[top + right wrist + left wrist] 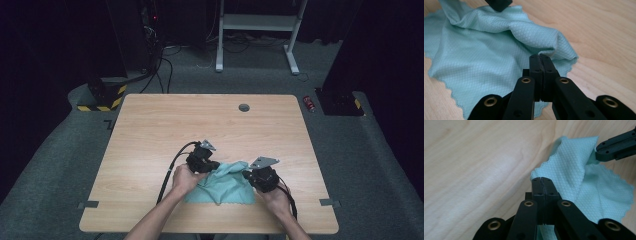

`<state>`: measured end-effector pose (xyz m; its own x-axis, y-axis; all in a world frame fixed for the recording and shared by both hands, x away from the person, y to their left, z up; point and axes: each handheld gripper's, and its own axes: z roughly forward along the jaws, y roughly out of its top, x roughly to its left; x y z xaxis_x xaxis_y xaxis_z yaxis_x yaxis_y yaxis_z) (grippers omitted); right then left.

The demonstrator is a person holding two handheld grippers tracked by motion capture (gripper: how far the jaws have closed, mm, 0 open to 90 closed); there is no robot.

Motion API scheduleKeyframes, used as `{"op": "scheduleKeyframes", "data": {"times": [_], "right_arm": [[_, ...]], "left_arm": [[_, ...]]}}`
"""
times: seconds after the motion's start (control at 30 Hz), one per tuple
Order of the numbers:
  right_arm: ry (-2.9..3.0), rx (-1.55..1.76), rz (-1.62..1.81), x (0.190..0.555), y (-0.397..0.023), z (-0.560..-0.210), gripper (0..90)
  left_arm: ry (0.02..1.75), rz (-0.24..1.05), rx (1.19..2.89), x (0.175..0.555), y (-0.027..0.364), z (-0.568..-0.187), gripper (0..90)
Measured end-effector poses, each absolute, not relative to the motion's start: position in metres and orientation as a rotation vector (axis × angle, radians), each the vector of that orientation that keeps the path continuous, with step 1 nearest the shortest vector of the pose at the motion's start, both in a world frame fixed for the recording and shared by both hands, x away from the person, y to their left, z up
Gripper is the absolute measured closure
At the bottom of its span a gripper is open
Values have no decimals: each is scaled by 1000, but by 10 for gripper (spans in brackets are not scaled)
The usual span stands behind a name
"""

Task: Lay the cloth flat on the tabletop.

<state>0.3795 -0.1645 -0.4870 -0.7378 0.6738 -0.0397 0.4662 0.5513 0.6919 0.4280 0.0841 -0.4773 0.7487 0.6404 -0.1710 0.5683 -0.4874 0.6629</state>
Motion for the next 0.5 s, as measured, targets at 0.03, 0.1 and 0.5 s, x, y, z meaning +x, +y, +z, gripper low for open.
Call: {"op": "scheduleKeyframes", "data": {"times": [0.03, 0.1, 0.5], "right_arm": [[2481, 944, 979, 381, -165, -485, 895], [2464, 949, 978, 385, -164, -479, 895], [2405, 954, 822, 456, -133, -450, 894]], "left_arm": [[904, 151, 2204, 428, 87, -474, 900], [909, 204, 2187, 427, 93, -468, 899], [984, 507, 2170, 460, 111, -453, 899]]}}
